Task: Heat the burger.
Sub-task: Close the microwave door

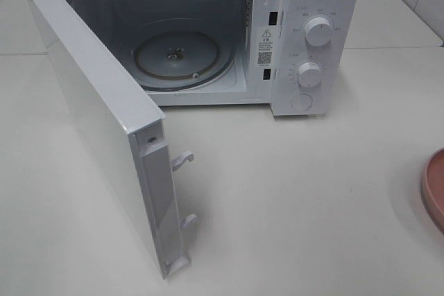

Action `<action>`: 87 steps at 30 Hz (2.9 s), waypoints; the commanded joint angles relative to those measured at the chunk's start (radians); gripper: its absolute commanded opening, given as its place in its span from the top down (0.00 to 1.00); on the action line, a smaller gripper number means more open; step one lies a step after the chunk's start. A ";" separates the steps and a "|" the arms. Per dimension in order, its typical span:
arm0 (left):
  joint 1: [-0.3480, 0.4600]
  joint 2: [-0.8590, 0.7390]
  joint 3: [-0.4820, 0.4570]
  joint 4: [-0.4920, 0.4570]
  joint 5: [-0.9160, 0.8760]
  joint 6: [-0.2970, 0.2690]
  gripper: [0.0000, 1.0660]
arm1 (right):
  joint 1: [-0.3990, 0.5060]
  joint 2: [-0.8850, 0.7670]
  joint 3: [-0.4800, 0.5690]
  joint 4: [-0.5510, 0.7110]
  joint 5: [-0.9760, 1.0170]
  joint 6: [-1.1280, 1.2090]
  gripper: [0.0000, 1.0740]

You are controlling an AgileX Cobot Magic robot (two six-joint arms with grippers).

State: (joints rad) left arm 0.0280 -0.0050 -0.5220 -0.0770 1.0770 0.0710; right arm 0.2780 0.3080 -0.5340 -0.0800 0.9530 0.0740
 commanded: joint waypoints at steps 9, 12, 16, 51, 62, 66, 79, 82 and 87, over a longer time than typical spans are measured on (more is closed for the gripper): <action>0.002 -0.003 0.004 0.002 -0.006 -0.005 0.06 | -0.066 -0.158 0.014 0.006 -0.029 0.003 0.29; 0.002 -0.003 0.004 0.002 -0.006 -0.005 0.06 | -0.081 -0.191 0.018 0.006 -0.033 0.003 0.29; 0.002 -0.003 0.004 0.002 -0.006 -0.005 0.06 | -0.111 -0.236 0.019 0.006 -0.033 0.001 0.29; 0.002 -0.004 0.004 0.002 -0.006 -0.005 0.06 | -0.197 -0.342 0.043 0.013 0.007 -0.003 0.31; 0.002 -0.004 0.004 0.002 -0.006 -0.005 0.06 | -0.197 -0.342 0.042 0.013 0.007 -0.003 0.31; 0.002 -0.004 0.004 0.002 -0.006 -0.005 0.06 | -0.197 -0.342 0.042 0.013 0.007 -0.003 0.31; 0.002 -0.004 0.004 0.002 -0.006 -0.005 0.06 | -0.197 -0.342 0.042 0.013 0.007 -0.003 0.31; 0.002 -0.004 0.004 0.002 -0.006 -0.005 0.06 | -0.197 -0.342 0.042 0.013 0.007 -0.003 0.31; 0.002 -0.004 0.004 0.002 -0.006 -0.005 0.06 | -0.197 -0.342 0.042 0.013 0.007 -0.003 0.31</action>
State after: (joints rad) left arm 0.0280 -0.0050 -0.5220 -0.0770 1.0770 0.0710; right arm 0.0890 -0.0040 -0.4930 -0.0720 0.9670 0.0740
